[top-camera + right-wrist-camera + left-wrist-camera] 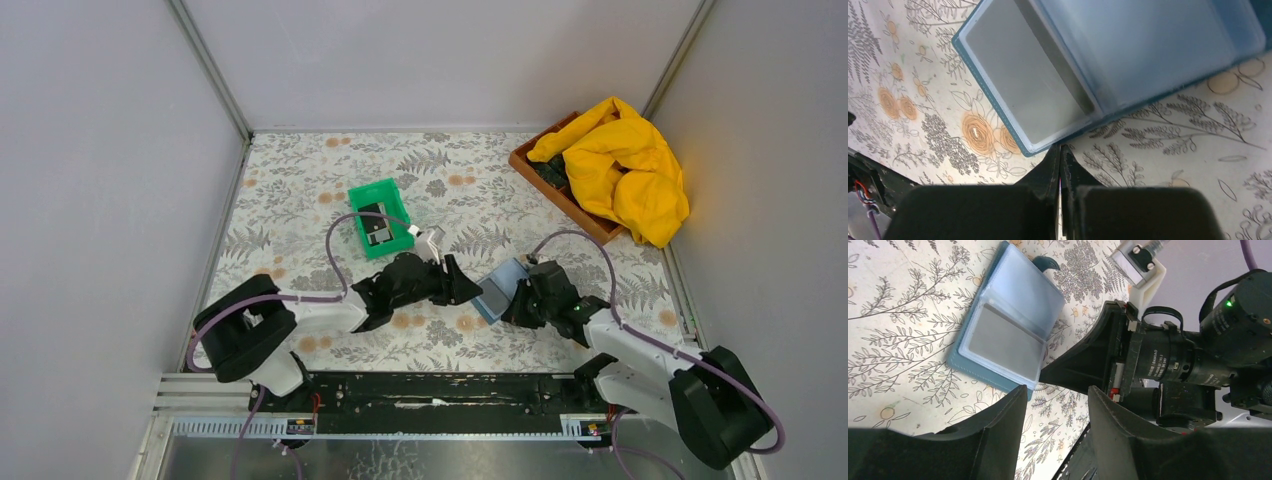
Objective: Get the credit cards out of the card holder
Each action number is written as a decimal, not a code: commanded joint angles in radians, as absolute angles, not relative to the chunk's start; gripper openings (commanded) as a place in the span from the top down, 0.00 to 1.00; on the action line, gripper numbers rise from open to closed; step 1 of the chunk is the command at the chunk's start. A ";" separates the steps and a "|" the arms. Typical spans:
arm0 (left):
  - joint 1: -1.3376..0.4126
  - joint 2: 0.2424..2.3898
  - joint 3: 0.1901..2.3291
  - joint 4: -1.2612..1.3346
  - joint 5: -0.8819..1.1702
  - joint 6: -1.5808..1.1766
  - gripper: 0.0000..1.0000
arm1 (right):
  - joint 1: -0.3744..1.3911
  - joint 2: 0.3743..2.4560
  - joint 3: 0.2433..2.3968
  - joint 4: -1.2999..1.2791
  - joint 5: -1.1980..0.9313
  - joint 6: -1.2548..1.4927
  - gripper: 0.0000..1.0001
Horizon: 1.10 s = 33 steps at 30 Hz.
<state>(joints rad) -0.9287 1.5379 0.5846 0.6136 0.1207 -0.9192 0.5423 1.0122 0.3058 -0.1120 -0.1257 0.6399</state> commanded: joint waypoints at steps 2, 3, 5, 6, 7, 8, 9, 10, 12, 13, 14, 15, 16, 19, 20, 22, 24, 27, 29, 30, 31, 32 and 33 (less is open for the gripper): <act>-0.916 1.466 0.543 0.565 0.073 -0.876 0.44 | 0.559 1.119 0.365 -0.025 -0.120 0.645 1.00; -0.916 1.457 0.536 0.556 0.066 -0.873 0.44 | 0.560 1.136 0.379 -0.014 -0.125 0.642 1.00; -0.913 1.450 0.528 0.545 0.054 -0.870 0.44 | 0.560 1.164 0.409 0.001 -0.141 0.627 1.00; -0.911 1.450 0.527 0.547 0.053 -0.869 0.43 | 0.560 1.178 0.425 0.000 -0.146 0.613 1.00; -0.908 1.455 0.529 0.549 0.053 -0.868 0.34 | 0.560 1.189 0.447 -0.008 -0.150 0.600 1.00; -0.906 1.466 0.536 0.549 0.056 -0.868 0.25 | 0.560 1.190 0.465 -0.020 -0.159 0.582 1.00; -0.902 1.486 0.546 0.553 0.061 -0.870 0.20 | 0.559 1.180 0.487 -0.033 -0.167 0.567 1.00; -0.901 1.506 0.556 0.564 0.070 -0.874 0.19 | 0.558 1.162 0.500 -0.044 -0.178 0.553 1.00; -0.897 1.551 0.578 0.603 0.088 -0.887 0.17 | 0.558 1.110 0.516 -0.067 -0.187 0.534 1.00; -0.897 1.576 0.596 0.627 0.099 -0.895 0.17 | 0.552 1.086 0.526 -0.080 -0.186 0.527 1.00; -0.895 1.604 0.610 0.645 0.108 -0.902 0.17 | 0.544 1.070 0.536 -0.098 -0.186 0.516 1.00; -0.894 1.628 0.625 0.665 0.114 -0.908 0.19 | 0.529 1.064 0.547 -0.115 -0.184 0.505 1.00; -0.894 1.656 0.638 0.687 0.117 -0.912 0.22 | 0.512 1.067 0.551 -0.124 -0.181 0.496 1.00; -0.890 1.720 0.676 0.729 0.124 -0.937 0.27 | 0.420 1.125 0.540 -0.101 -0.212 0.469 0.95; -0.888 1.729 0.683 0.735 0.108 -0.949 0.30 | 0.381 1.142 0.533 -0.088 -0.231 0.458 0.95; -0.887 1.730 0.699 0.736 0.087 -0.960 0.33 | 0.345 1.168 0.530 -0.079 -0.226 0.430 0.94; -0.886 1.714 0.719 0.718 0.066 -0.943 0.34 | 0.322 1.181 0.532 -0.077 -0.219 0.416 0.94; -0.884 1.711 0.759 0.685 0.055 -0.925 0.34 | 0.318 1.206 0.529 -0.053 -0.236 0.420 0.94; -0.880 1.729 0.784 0.669 0.062 -0.922 0.33 | 0.318 1.228 0.525 -0.053 -0.238 0.412 0.94; -0.878 1.739 0.792 0.670 0.069 -0.930 0.33 | 0.318 1.238 0.519 -0.051 -0.241 0.406 0.94; -0.877 1.747 0.792 0.680 0.076 -0.942 0.32 | 0.319 1.243 0.509 -0.046 -0.249 0.403 0.94; -0.875 1.755 0.788 0.690 0.084 -0.954 0.32 | 0.319 1.244 0.493 -0.031 -0.264 0.402 0.94; -0.873 1.762 0.785 0.695 0.089 -0.965 0.32 | 0.318 1.245 0.478 -0.017 -0.274 0.404 0.94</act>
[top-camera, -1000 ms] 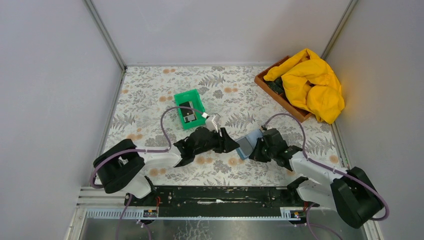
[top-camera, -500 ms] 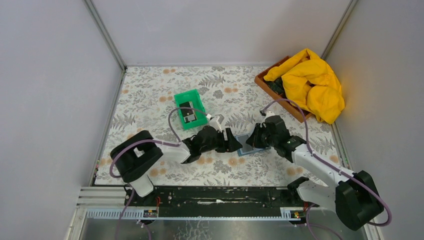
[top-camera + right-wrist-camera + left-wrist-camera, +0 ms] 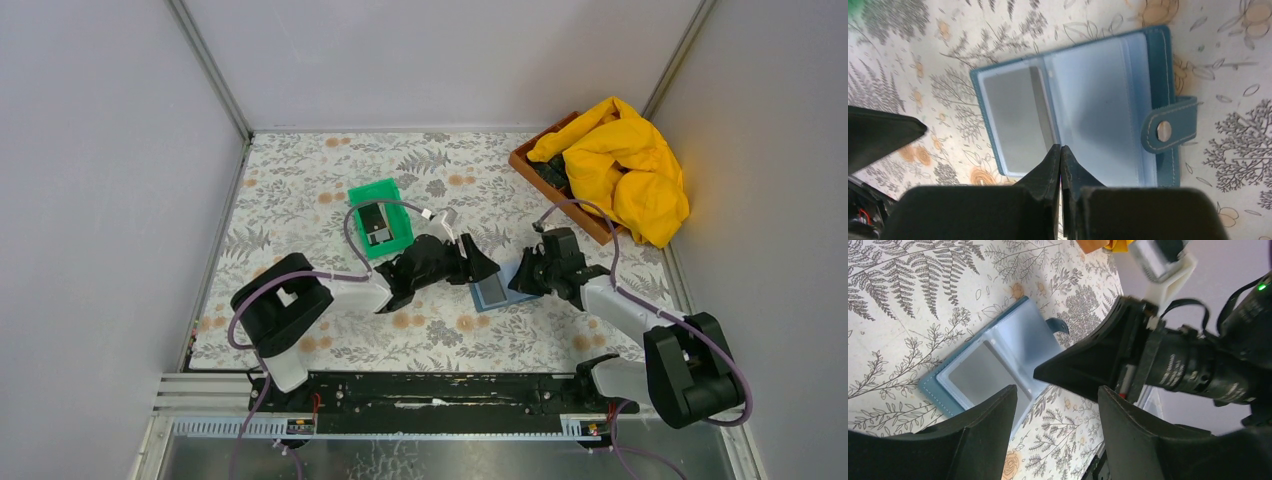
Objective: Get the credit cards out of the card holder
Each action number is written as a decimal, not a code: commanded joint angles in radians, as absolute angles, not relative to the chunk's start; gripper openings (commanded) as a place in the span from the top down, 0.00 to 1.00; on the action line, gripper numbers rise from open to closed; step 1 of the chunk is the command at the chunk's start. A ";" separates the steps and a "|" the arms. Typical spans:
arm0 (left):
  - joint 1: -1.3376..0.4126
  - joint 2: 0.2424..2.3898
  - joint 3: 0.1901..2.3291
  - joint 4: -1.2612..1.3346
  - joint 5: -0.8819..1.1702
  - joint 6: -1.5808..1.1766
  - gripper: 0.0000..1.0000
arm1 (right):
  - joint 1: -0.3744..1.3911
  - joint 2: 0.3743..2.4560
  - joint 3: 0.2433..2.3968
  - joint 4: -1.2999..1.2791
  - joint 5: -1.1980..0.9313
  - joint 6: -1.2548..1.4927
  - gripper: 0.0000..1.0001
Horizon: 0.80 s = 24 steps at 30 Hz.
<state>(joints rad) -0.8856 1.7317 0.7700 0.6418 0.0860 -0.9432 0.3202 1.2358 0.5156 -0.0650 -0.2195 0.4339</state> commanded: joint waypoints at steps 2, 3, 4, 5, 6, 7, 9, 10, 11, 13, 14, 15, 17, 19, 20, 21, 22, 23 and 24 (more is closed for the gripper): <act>-0.873 1.769 0.779 0.693 0.092 -0.973 0.32 | 0.319 1.253 0.463 -0.005 -0.286 0.413 0.94; -0.873 1.770 0.776 0.691 0.091 -0.976 0.32 | 0.319 1.255 0.456 -0.001 -0.289 0.417 0.94; -0.872 1.769 0.768 0.692 0.092 -0.978 0.32 | 0.320 1.255 0.450 0.007 -0.293 0.421 0.94; -0.872 1.769 0.762 0.692 0.093 -0.982 0.32 | 0.323 1.255 0.442 0.016 -0.298 0.428 0.94; -0.871 1.767 0.758 0.694 0.095 -0.984 0.32 | 0.329 1.255 0.436 0.020 -0.299 0.432 0.94; -0.871 1.767 0.753 0.695 0.097 -0.986 0.32 | 0.335 1.254 0.430 0.022 -0.297 0.434 0.94; -0.872 1.765 0.744 0.698 0.103 -0.991 0.32 | 0.351 1.252 0.416 0.032 -0.296 0.442 0.94; -0.871 1.765 0.739 0.702 0.105 -0.995 0.32 | 0.362 1.251 0.411 0.033 -0.295 0.447 0.94; -0.872 1.765 0.734 0.707 0.107 -1.000 0.32 | 0.374 1.249 0.408 0.034 -0.294 0.452 0.94; -0.873 1.762 0.725 0.716 0.107 -1.005 0.32 | 0.403 1.243 0.401 0.040 -0.288 0.467 0.94; -0.871 1.758 0.722 0.717 0.104 -1.007 0.32 | 0.415 1.241 0.399 0.042 -0.284 0.474 0.94; -0.872 1.754 0.718 0.719 0.103 -1.006 0.32 | 0.421 1.239 0.400 0.039 -0.279 0.478 0.94; -0.871 1.746 0.711 0.718 0.101 -1.006 0.32 | 0.421 1.221 0.401 0.028 -0.255 0.481 0.94; -0.872 1.739 0.705 0.718 0.100 -1.006 0.32 | 0.421 1.202 0.413 0.004 -0.217 0.477 0.94; -0.872 1.736 0.701 0.719 0.100 -1.005 0.32 | 0.422 1.195 0.423 -0.006 -0.203 0.474 0.94; -0.872 1.735 0.701 0.719 0.100 -1.003 0.32 | 0.420 1.190 0.433 -0.014 -0.195 0.471 0.94; -0.872 1.735 0.701 0.720 0.100 -1.000 0.32 | 0.420 1.188 0.442 -0.017 -0.190 0.470 0.94; -0.869 1.735 0.704 0.719 0.104 -0.995 0.32 | 0.419 1.191 0.453 -0.017 -0.184 0.471 0.94; -0.864 1.740 0.707 0.723 0.115 -0.991 0.32 | 0.418 1.199 0.461 -0.016 -0.173 0.472 0.94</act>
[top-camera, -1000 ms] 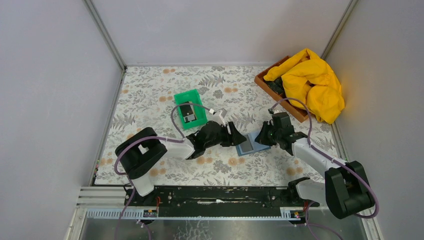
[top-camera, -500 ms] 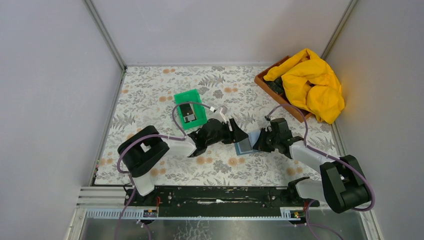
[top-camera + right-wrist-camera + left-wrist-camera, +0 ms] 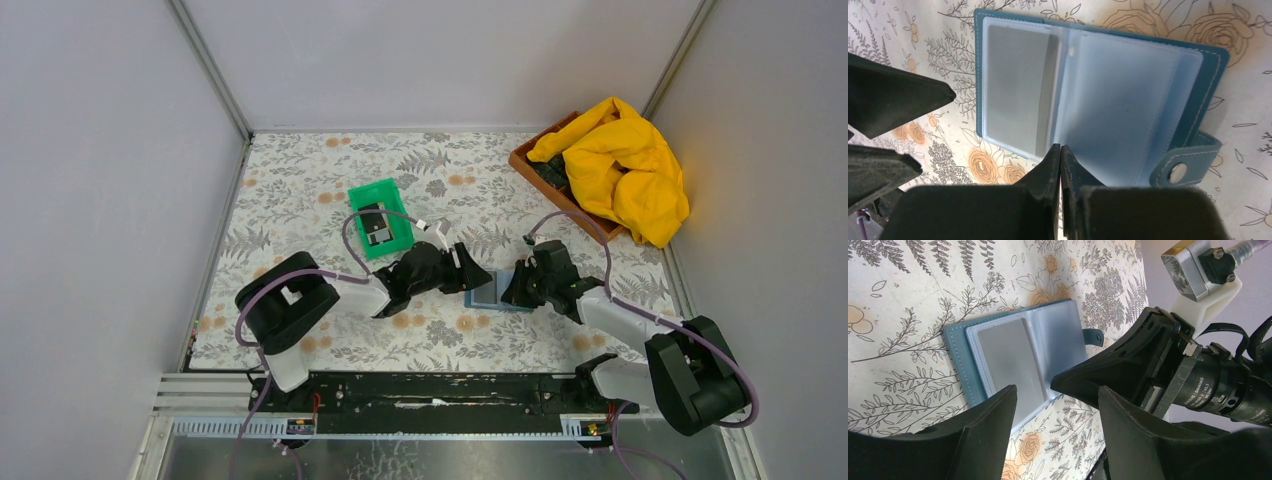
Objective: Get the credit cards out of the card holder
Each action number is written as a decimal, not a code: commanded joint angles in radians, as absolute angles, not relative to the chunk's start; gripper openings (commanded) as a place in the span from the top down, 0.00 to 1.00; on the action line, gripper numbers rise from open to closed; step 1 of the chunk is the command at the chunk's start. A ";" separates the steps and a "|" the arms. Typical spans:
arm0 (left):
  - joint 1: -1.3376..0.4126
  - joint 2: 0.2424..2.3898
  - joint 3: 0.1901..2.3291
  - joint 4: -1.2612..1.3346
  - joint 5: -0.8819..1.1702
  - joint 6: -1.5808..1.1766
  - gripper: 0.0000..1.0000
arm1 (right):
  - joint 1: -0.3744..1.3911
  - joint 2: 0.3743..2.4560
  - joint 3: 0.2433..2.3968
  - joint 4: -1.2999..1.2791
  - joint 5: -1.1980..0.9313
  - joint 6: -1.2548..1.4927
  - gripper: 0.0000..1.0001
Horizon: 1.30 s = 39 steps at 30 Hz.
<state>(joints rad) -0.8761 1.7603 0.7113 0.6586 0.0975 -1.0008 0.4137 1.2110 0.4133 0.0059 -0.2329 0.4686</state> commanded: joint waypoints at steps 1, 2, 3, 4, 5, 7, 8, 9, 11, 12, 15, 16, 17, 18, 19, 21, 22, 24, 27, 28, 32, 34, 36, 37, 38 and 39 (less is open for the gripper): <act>-0.853 1.749 0.711 0.734 0.141 -0.992 0.32 | 0.416 1.209 0.465 -0.013 -0.165 0.472 0.94; -0.837 1.762 0.711 0.757 0.177 -1.001 0.32 | 0.414 1.222 0.468 -0.006 -0.163 0.472 0.95; -0.817 1.776 0.707 0.786 0.213 -1.018 0.33 | 0.411 1.235 0.472 -0.002 -0.165 0.472 0.95; -0.800 1.788 0.699 0.822 0.250 -1.041 0.33 | 0.411 1.248 0.476 0.002 -0.167 0.471 0.95; -0.784 1.797 0.693 0.850 0.272 -1.057 0.33 | 0.410 1.256 0.478 0.007 -0.168 0.471 0.95; -0.770 1.803 0.687 0.863 0.288 -1.060 0.33 | 0.410 1.263 0.483 0.017 -0.165 0.474 0.95; -0.768 1.804 0.689 0.852 0.288 -1.052 0.33 | 0.409 1.264 0.488 0.018 -0.163 0.475 0.95; -0.767 1.804 0.696 0.840 0.288 -1.045 0.34 | 0.409 1.269 0.495 0.022 -0.161 0.475 0.95; -0.767 1.815 0.707 0.833 0.298 -1.041 0.34 | 0.409 1.280 0.506 0.025 -0.164 0.475 0.95; -0.767 1.824 0.715 0.827 0.306 -1.041 0.34 | 0.409 1.285 0.512 0.029 -0.167 0.476 0.95; -0.769 1.849 0.724 0.831 0.312 -1.045 0.34 | 0.409 1.287 0.521 0.038 -0.170 0.481 0.96; -0.768 1.855 0.724 0.836 0.315 -1.048 0.34 | 0.410 1.287 0.523 0.038 -0.169 0.481 0.96; -0.769 1.859 0.722 0.843 0.314 -1.051 0.34 | 0.409 1.288 0.526 0.037 -0.167 0.478 0.96; -0.769 1.862 0.720 0.843 0.312 -1.052 0.34 | 0.410 1.293 0.527 0.034 -0.165 0.476 0.96; -0.769 1.865 0.720 0.844 0.314 -1.052 0.34 | 0.409 1.299 0.527 0.035 -0.162 0.474 0.96; -0.769 1.875 0.723 0.839 0.319 -1.049 0.34 | 0.409 1.310 0.520 0.043 -0.165 0.474 0.96; -0.770 1.881 0.728 0.831 0.323 -1.045 0.34 | 0.408 1.316 0.514 0.049 -0.170 0.476 0.96; -0.769 1.892 0.734 0.825 0.329 -1.045 0.33 | 0.409 1.323 0.505 0.063 -0.180 0.481 0.96; -0.770 1.903 0.736 0.834 0.335 -1.049 0.33 | 0.409 1.331 0.497 0.071 -0.184 0.487 0.96; -0.770 1.906 0.737 0.834 0.338 -1.050 0.33 | 0.408 1.331 0.494 0.073 -0.185 0.487 0.96; -0.772 1.911 0.750 0.835 0.351 -1.049 0.33 | 0.409 1.333 0.487 0.072 -0.184 0.486 0.96; -0.772 1.910 0.753 0.829 0.351 -1.047 0.33 | 0.409 1.332 0.483 0.073 -0.183 0.485 0.96; -0.772 1.909 0.752 0.828 0.349 -1.046 0.33 | 0.408 1.329 0.477 0.075 -0.183 0.486 0.96; -0.772 1.907 0.752 0.828 0.349 -1.046 0.33 | 0.408 1.328 0.474 0.075 -0.183 0.487 0.96; -0.773 1.905 0.752 0.828 0.348 -1.046 0.33 | 0.409 1.328 0.471 0.076 -0.182 0.487 0.96; -0.772 1.903 0.751 0.826 0.346 -1.046 0.33 | 0.408 1.327 0.469 0.077 -0.181 0.487 0.96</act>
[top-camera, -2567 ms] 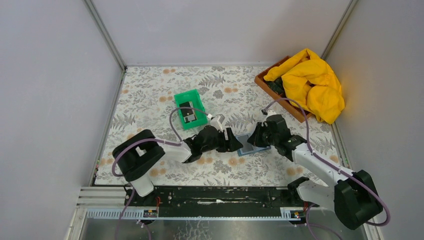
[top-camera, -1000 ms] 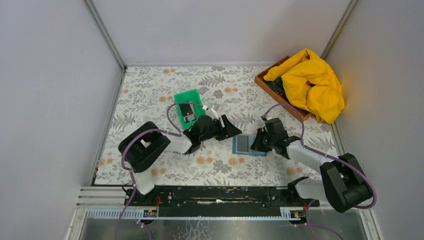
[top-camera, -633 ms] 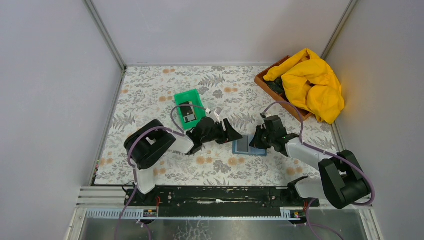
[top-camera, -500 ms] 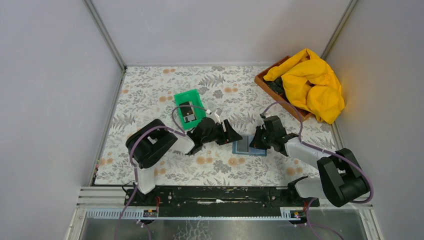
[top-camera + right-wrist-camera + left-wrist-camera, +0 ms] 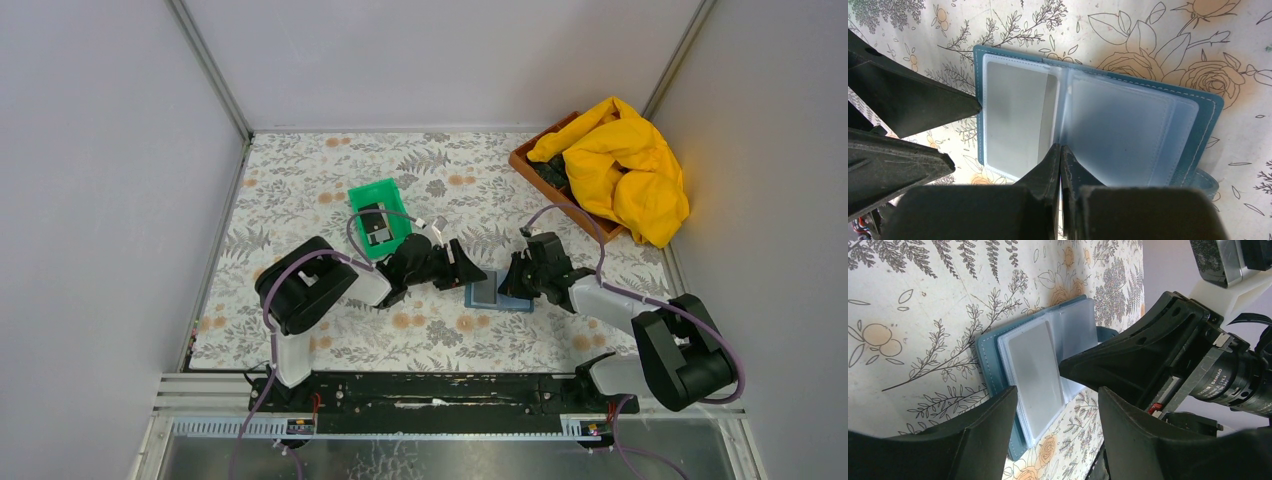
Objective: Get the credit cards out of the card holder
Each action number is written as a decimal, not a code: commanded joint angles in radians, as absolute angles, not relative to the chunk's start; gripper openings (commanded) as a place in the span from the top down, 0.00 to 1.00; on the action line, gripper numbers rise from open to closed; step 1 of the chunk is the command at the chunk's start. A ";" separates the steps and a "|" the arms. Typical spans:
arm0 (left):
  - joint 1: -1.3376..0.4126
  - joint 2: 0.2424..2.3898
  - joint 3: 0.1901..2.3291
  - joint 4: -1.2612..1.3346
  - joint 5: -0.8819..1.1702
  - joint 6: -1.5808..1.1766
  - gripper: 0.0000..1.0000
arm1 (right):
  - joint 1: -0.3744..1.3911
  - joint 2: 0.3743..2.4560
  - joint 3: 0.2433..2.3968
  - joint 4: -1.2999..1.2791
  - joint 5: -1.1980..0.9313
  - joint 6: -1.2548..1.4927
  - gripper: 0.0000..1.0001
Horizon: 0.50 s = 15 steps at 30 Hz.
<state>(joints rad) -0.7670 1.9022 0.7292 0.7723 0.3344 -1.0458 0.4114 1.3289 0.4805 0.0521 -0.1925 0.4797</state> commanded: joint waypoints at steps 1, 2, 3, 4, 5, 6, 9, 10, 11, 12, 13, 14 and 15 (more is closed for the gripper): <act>-0.773 1.904 0.752 0.823 0.346 -1.045 0.33 | 0.408 1.326 0.468 0.078 -0.182 0.488 0.96; -0.774 1.905 0.753 0.822 0.346 -1.045 0.33 | 0.409 1.325 0.465 0.080 -0.182 0.488 0.96; -0.774 1.907 0.752 0.822 0.346 -1.044 0.33 | 0.408 1.325 0.463 0.081 -0.183 0.489 0.96; -0.774 1.911 0.752 0.821 0.345 -1.043 0.32 | 0.408 1.324 0.461 0.081 -0.183 0.489 0.96; -0.775 1.912 0.752 0.821 0.347 -1.043 0.32 | 0.408 1.323 0.458 0.081 -0.185 0.489 0.96; -0.775 1.914 0.752 0.823 0.348 -1.044 0.32 | 0.408 1.322 0.455 0.081 -0.183 0.489 0.96; -0.781 1.915 0.757 0.820 0.349 -1.044 0.32 | 0.409 1.321 0.448 0.084 -0.183 0.489 0.96; -0.783 1.914 0.757 0.820 0.350 -1.044 0.32 | 0.409 1.321 0.448 0.086 -0.183 0.489 0.96; -0.784 1.913 0.758 0.820 0.348 -1.045 0.32 | 0.408 1.321 0.448 0.086 -0.183 0.490 0.96; -0.784 1.909 0.758 0.818 0.348 -1.044 0.32 | 0.408 1.322 0.448 0.086 -0.184 0.490 0.96; -0.784 1.904 0.756 0.818 0.345 -1.044 0.32 | 0.408 1.322 0.446 0.086 -0.184 0.491 0.96; -0.785 1.899 0.754 0.816 0.345 -1.042 0.32 | 0.408 1.321 0.446 0.085 -0.184 0.491 0.96; -0.784 1.894 0.754 0.812 0.343 -1.041 0.32 | 0.408 1.321 0.446 0.088 -0.184 0.491 0.96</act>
